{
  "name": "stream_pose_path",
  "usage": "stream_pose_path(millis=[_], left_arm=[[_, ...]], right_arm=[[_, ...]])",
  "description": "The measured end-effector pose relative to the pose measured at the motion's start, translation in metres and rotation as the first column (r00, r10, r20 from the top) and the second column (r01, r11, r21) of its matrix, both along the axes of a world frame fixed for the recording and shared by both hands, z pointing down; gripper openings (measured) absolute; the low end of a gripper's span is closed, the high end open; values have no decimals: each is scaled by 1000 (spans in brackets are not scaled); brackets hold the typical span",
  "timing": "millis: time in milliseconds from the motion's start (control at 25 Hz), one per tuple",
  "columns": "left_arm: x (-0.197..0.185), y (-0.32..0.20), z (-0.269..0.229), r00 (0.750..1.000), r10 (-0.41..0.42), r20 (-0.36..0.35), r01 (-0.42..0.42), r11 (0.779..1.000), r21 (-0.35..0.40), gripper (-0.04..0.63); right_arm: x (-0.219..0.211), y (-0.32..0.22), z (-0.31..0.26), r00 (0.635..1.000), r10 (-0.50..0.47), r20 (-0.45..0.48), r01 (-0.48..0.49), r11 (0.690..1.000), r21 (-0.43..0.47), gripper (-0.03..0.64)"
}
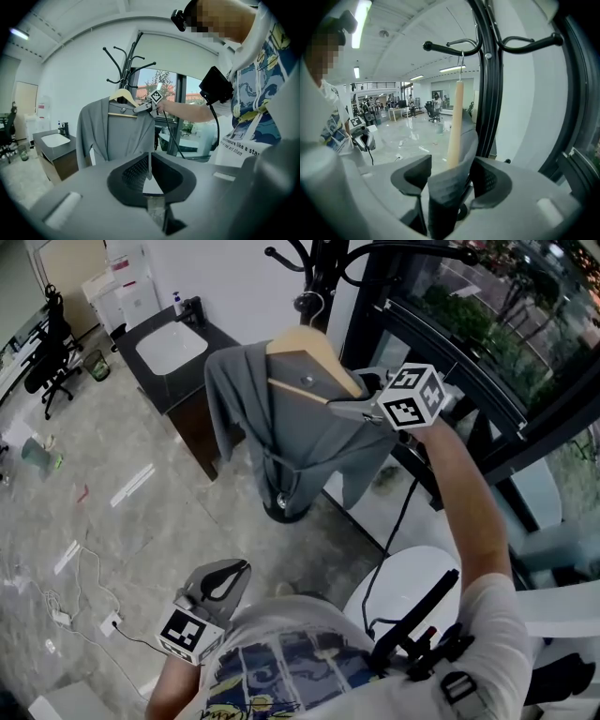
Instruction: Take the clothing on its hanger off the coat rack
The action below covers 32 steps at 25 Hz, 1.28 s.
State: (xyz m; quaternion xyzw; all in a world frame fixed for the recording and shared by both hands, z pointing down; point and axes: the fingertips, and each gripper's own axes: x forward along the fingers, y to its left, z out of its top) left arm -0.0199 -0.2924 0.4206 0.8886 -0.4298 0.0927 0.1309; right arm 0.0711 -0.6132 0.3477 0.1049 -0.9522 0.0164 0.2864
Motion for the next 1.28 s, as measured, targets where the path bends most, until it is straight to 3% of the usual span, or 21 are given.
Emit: stream_pose_path(millis=[80, 160, 280, 880, 1280], left_arm=[[-1, 0, -1, 1000, -9, -2, 9, 1000, -4, 21], [-3, 0, -3, 1000, -20, -2, 20, 1000, -9, 20], [-7, 2, -3, 1000, -31, -2, 31, 999, -14, 20], [-26, 37, 4, 999, -49, -13, 49, 999, -15, 17], [-45, 70, 8, 999, -41, -30, 41, 999, -4, 17]], right_arm=[[-6, 2, -1, 1000, -16, -2, 16, 1000, 6, 221], [-9, 0, -2, 1000, -3, -10, 3, 999, 38, 102], [-7, -8, -3, 999, 41, -10, -40, 996, 79, 9], [1, -2, -14, 991, 129, -29, -125, 986, 110, 6], [2, 31, -53, 988, 152, -14, -148, 978, 149, 6]])
